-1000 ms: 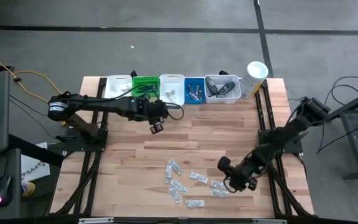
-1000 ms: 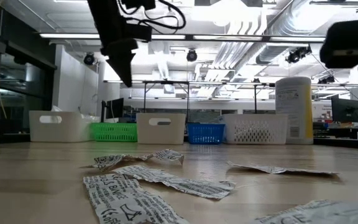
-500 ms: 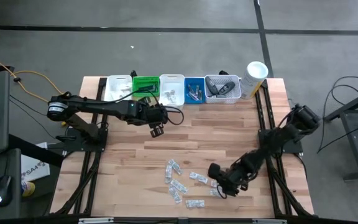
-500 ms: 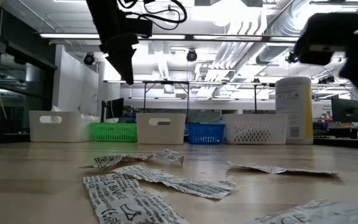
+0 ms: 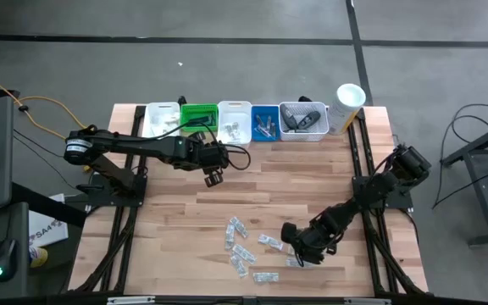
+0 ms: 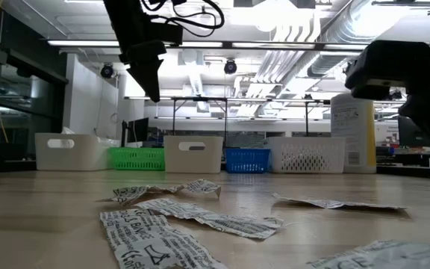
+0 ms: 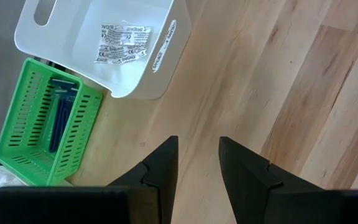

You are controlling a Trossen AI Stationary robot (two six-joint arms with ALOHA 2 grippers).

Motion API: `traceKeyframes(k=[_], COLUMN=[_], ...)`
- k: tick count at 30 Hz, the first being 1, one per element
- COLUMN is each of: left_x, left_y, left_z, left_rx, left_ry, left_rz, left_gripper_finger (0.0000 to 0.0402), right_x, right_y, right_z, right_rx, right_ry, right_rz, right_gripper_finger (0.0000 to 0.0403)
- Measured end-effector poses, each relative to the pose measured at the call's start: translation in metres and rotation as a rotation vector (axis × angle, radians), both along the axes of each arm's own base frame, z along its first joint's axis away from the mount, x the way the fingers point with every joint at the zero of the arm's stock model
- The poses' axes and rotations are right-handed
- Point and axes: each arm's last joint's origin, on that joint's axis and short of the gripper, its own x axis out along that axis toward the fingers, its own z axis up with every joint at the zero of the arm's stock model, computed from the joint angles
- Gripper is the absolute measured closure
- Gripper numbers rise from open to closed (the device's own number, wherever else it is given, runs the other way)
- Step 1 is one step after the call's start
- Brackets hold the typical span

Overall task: Pick & Place Travel size toiletries
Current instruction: Put the white bandage into the middle white bin

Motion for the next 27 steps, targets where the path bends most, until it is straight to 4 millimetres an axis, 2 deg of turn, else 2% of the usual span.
traceKeyframes(k=[13,20,27], left_x=[0.000,0.000,0.000], left_y=[0.000,0.000,0.000], left_z=[0.000,0.000,0.000], left_rx=[0.001,0.001,0.001], left_ry=[0.001,0.003,0.004], left_rz=[-0.002,-0.003,-0.003], left_gripper_finger=[0.0287,0.0287,0.0287], right_x=[-0.001,0.002,0.001], right_y=[0.005,0.010,0.009], right_z=[0.000,-0.015,-0.017], right_rx=[0.036,0.024,0.023], right_ry=[-0.006,0.018,0.047], right_rz=[0.060,0.073,0.042], right_gripper_finger=[0.0251,0.0251,0.0262])
